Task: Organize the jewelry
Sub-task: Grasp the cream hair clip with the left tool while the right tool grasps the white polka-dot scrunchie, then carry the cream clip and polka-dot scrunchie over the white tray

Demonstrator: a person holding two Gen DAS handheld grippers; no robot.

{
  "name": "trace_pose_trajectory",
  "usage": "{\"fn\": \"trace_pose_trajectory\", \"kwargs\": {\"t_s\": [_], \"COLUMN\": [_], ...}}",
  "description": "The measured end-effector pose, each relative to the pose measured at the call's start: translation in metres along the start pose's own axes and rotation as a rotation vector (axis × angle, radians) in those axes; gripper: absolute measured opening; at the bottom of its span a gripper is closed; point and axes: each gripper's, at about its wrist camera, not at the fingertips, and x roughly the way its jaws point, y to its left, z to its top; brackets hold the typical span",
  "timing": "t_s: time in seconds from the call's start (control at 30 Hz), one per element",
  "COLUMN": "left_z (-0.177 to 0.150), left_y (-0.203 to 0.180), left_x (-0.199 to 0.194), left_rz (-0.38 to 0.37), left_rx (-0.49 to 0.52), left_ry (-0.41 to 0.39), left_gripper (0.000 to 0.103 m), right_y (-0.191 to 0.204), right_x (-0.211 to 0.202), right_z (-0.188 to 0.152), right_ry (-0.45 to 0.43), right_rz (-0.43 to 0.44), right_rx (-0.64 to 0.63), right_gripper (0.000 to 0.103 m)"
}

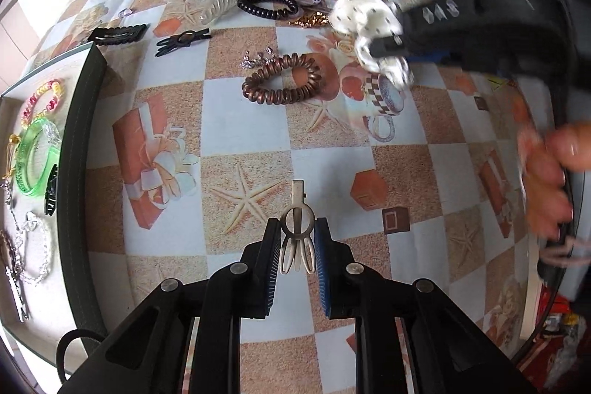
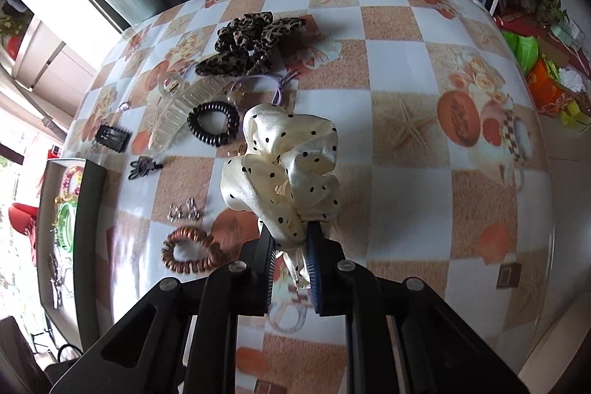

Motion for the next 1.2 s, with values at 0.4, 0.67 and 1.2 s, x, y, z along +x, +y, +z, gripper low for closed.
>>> {"fn": "trace_pose_trajectory", "kwargs": {"t_s": [0.4,0.67,1.2], "left_z": [0.011,0.001,-0.022], "left_y": [0.022,0.039,0.112], "left_x": [-0.034,-0.055,-0.102], "left_rz": [-0.008,-0.003,0.040], "left_rx": [0.005,-0.004,-0.119], "left_ry": [-0.022,-0.024,-0.084], "left_gripper": [0.021,0.021,0.021], "right_y": [0.000,0.018,0.102], "right_x": [-0.030,-0.047,-0.057], "right_z": [-0.047,-0.065,-0.078], "right_ry": [0.049,0.079,0.127], "right_rz": [0.035,0.044,0.075], "right_rx": [0.062,0.063,-0.040], "right_gripper": [0.017,0.017,0.017]}}
